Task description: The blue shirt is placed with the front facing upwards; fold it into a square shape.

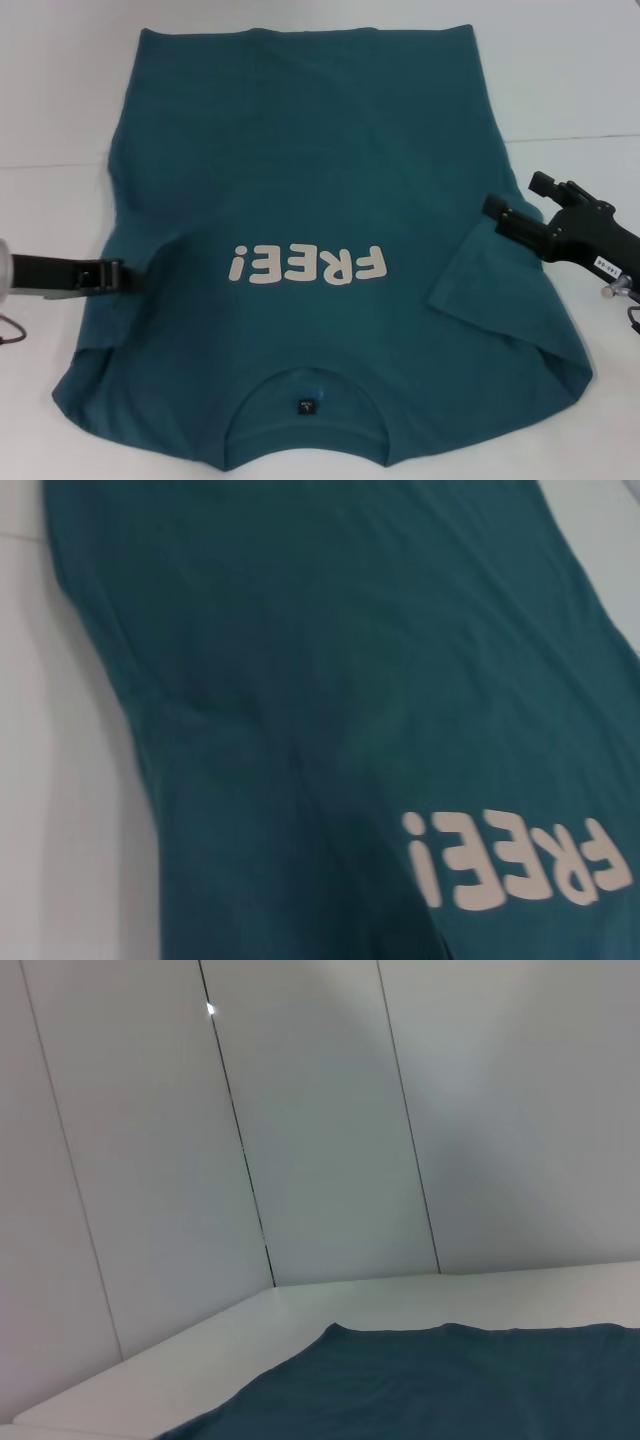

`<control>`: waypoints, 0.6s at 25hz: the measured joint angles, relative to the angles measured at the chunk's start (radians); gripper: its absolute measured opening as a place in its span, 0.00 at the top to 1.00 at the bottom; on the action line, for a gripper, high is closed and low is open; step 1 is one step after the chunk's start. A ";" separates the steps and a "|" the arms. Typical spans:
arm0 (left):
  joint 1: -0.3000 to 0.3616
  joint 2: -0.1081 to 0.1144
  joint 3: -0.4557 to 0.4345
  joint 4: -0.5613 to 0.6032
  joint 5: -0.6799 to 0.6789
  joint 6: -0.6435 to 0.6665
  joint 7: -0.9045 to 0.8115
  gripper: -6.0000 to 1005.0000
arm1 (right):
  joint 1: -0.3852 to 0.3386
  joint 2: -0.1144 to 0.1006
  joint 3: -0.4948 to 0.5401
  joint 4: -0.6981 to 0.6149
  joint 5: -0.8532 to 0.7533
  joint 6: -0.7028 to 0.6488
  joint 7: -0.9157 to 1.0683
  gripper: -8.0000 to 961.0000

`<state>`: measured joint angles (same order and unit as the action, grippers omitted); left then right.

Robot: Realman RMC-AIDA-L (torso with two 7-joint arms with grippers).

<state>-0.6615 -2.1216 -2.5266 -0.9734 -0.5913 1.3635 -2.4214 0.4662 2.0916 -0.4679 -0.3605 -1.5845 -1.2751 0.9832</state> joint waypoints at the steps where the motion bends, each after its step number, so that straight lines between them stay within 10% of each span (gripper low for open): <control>1: -0.005 -0.010 0.009 -0.012 -0.001 0.008 -0.002 0.96 | 0.000 0.000 0.000 0.000 0.000 0.001 0.000 0.05; 8: -0.007 0.006 0.037 -0.028 0.003 -0.026 -0.019 0.96 | -0.002 -0.001 0.001 0.000 0.000 0.008 0.000 0.05; 15: 0.021 0.077 0.033 -0.021 0.015 -0.090 -0.055 0.96 | -0.003 -0.001 -0.001 0.000 0.000 0.008 0.000 0.05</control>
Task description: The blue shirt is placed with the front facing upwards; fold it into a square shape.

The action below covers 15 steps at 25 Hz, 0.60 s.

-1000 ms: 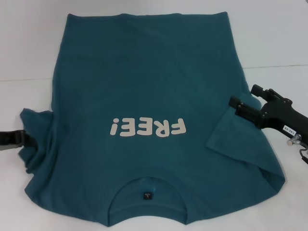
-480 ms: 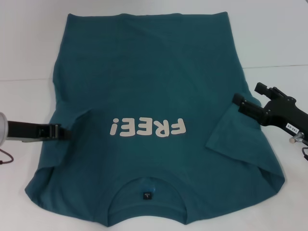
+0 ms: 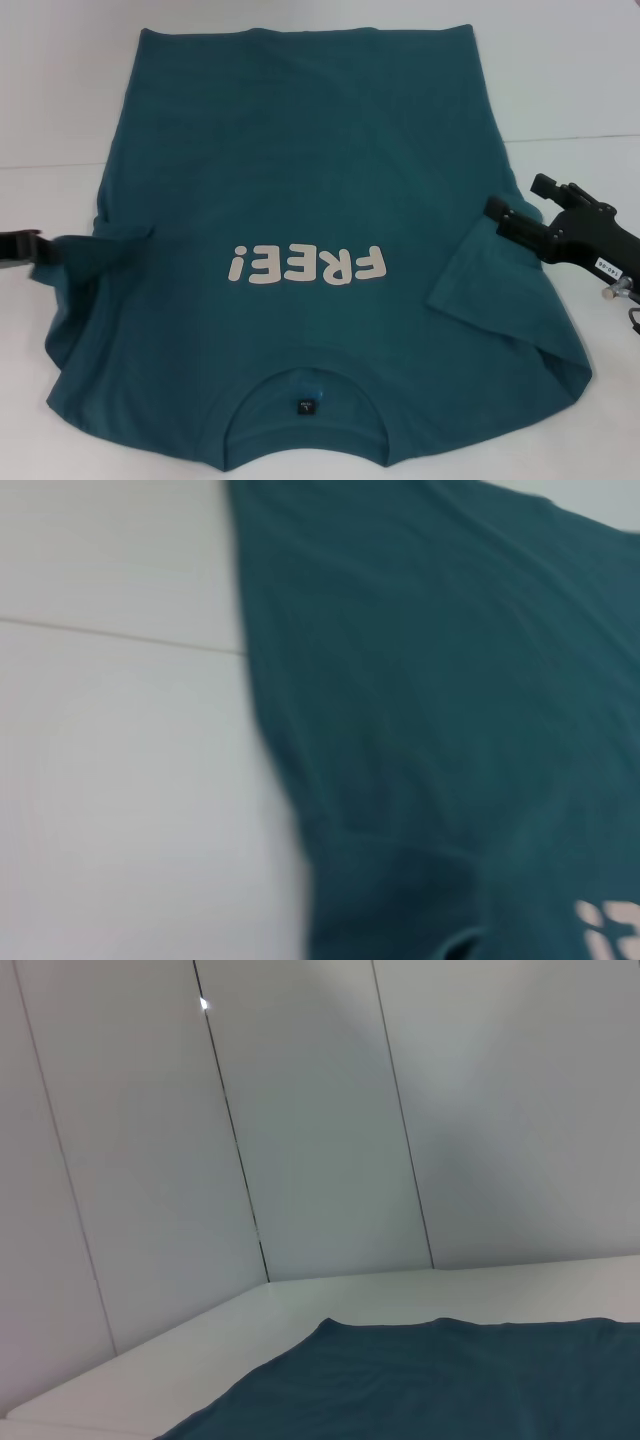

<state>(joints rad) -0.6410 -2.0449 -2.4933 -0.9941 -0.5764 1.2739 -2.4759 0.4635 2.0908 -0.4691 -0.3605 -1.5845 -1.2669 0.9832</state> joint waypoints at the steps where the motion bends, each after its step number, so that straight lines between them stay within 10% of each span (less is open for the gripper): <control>1: 0.000 0.000 0.000 0.000 0.000 0.000 0.000 0.96 | 0.000 0.000 -0.001 0.000 0.000 0.000 0.000 0.05; 15: 0.020 0.037 0.000 0.027 0.063 -0.120 -0.011 0.96 | 0.002 0.002 -0.008 0.011 0.000 0.000 0.000 0.05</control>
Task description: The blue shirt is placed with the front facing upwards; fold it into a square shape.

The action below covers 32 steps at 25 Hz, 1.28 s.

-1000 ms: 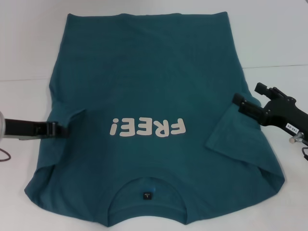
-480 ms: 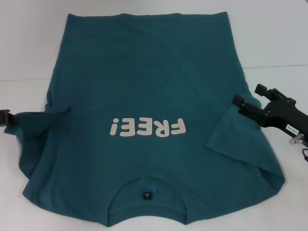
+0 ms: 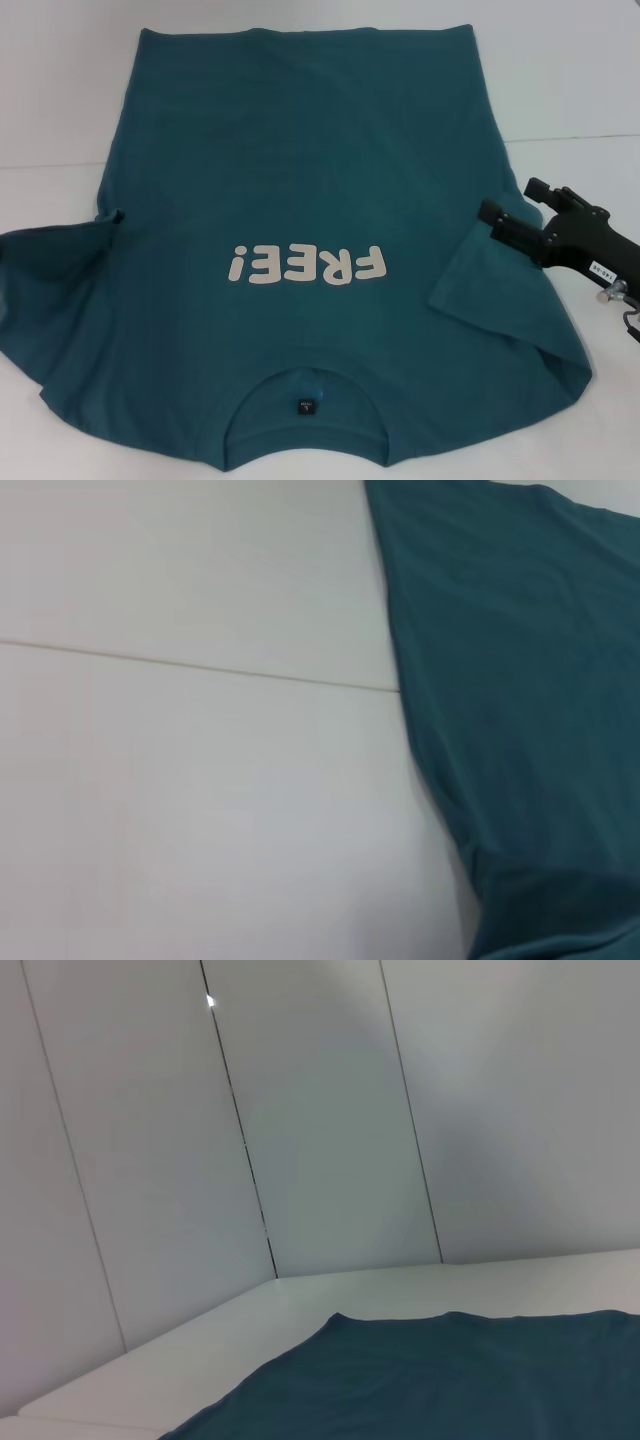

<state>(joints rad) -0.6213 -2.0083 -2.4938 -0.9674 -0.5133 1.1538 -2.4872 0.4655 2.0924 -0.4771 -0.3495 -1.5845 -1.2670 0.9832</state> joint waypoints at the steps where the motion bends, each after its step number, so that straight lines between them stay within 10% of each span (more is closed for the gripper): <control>1: 0.000 0.000 0.000 0.000 0.002 -0.005 0.000 0.96 | 0.000 0.000 0.000 0.000 0.000 0.000 0.000 0.05; 15: -0.003 0.011 0.005 0.000 0.032 -0.044 -0.024 0.96 | 0.003 0.000 0.004 0.000 0.000 0.005 0.000 0.05; 32: -0.132 -0.057 0.018 -0.031 -0.057 0.145 -0.051 0.96 | -0.001 0.000 0.006 0.000 0.000 0.017 -0.013 0.05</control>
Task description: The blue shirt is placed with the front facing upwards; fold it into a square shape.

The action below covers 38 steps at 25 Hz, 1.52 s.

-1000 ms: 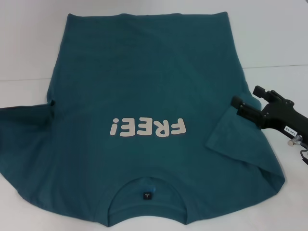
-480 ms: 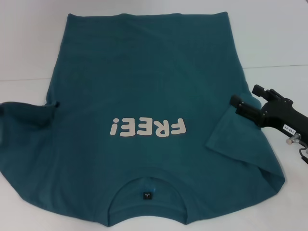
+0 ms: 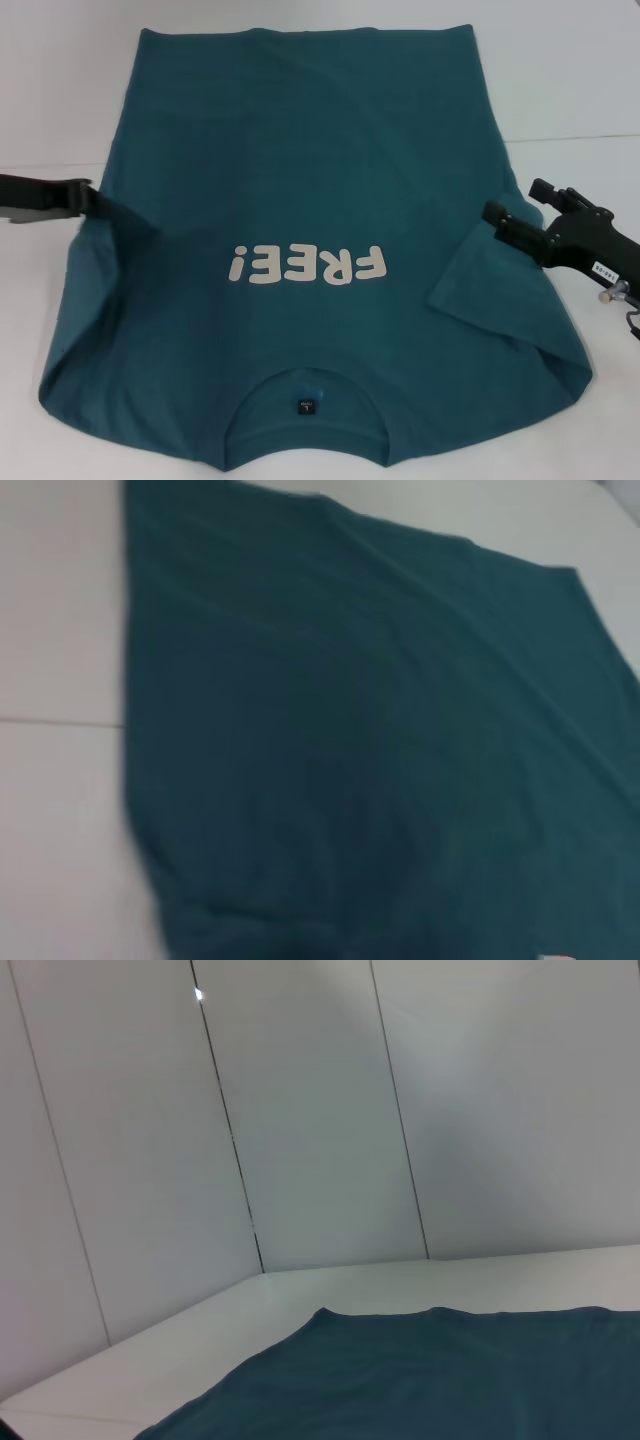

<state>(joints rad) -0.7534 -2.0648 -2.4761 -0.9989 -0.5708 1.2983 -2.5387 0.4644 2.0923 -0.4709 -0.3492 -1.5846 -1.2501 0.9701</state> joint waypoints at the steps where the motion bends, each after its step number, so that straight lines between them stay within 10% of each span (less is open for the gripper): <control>1: 0.000 0.000 0.000 0.000 0.000 0.000 0.000 0.96 | -0.001 0.000 0.001 0.000 0.000 0.000 -0.002 0.05; 25: -0.041 -0.074 0.061 0.181 -0.005 -0.128 0.014 0.96 | -0.003 0.000 -0.006 0.012 -0.004 0.000 -0.028 0.05; 38: -0.061 -0.079 0.062 0.268 -0.005 -0.216 0.028 0.95 | -0.013 -0.002 0.000 0.016 -0.005 0.002 -0.036 0.05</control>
<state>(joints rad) -0.8146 -2.1436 -2.4145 -0.7312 -0.5755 1.0819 -2.5111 0.4509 2.0907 -0.4712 -0.3327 -1.5897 -1.2477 0.9342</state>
